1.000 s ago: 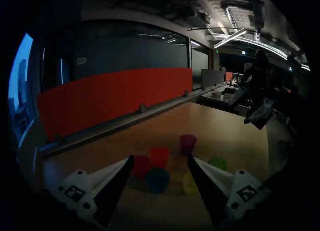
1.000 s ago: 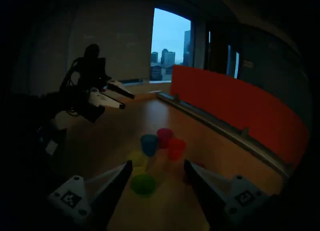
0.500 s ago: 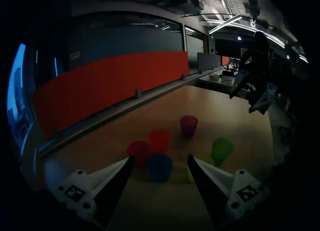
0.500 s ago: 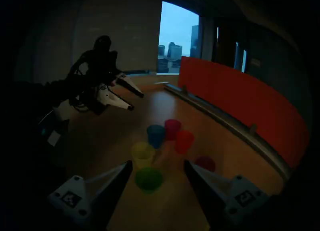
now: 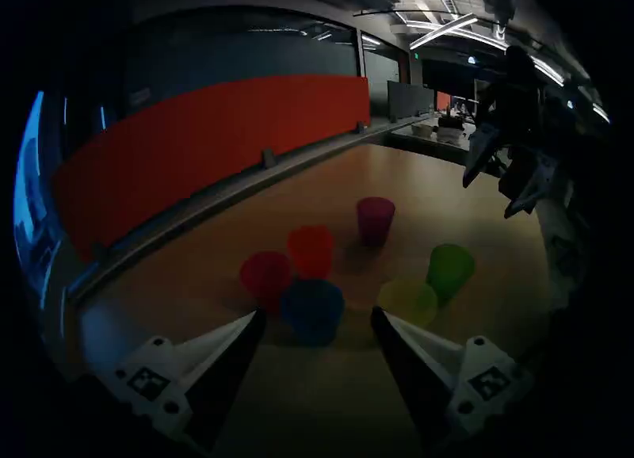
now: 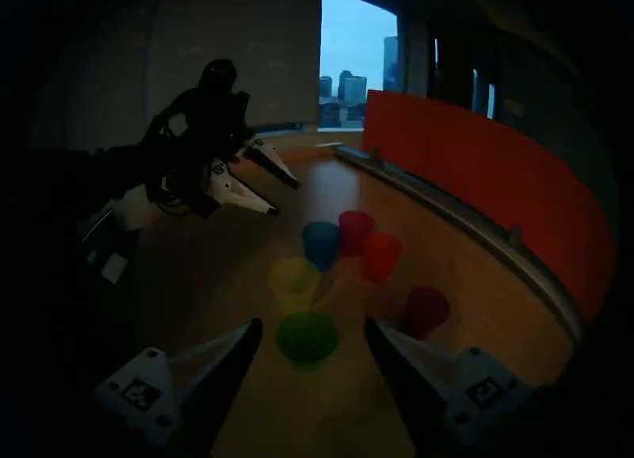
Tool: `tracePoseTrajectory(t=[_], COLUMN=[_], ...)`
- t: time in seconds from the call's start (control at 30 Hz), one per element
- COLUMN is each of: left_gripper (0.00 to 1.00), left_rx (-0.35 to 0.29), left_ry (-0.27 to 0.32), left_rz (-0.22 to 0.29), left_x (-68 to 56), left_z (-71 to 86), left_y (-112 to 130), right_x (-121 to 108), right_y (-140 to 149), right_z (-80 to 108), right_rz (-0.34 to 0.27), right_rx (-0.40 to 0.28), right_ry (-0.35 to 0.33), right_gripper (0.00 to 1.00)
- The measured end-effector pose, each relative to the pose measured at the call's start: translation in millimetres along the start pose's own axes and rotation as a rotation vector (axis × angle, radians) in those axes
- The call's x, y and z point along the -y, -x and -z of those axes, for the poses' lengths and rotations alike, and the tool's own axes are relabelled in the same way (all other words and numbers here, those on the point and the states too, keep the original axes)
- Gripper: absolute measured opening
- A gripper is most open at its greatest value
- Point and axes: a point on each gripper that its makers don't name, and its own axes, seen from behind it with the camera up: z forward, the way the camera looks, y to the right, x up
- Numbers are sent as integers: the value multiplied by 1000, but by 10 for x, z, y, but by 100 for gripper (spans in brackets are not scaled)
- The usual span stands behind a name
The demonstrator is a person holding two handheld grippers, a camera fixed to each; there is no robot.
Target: Pour water
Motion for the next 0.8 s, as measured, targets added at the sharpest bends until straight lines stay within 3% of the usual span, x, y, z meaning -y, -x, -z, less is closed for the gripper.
tracePoseTrajectory(t=[0.8], left_gripper=[98], left_rx=[107], left_ry=[51], left_rz=[14], left_x=[45], left_z=[-490], left_y=[497], right_x=[53], right_y=[423], right_z=[-384], right_rz=[-29], right_rx=[59], right_ry=[-39], right_gripper=[99])
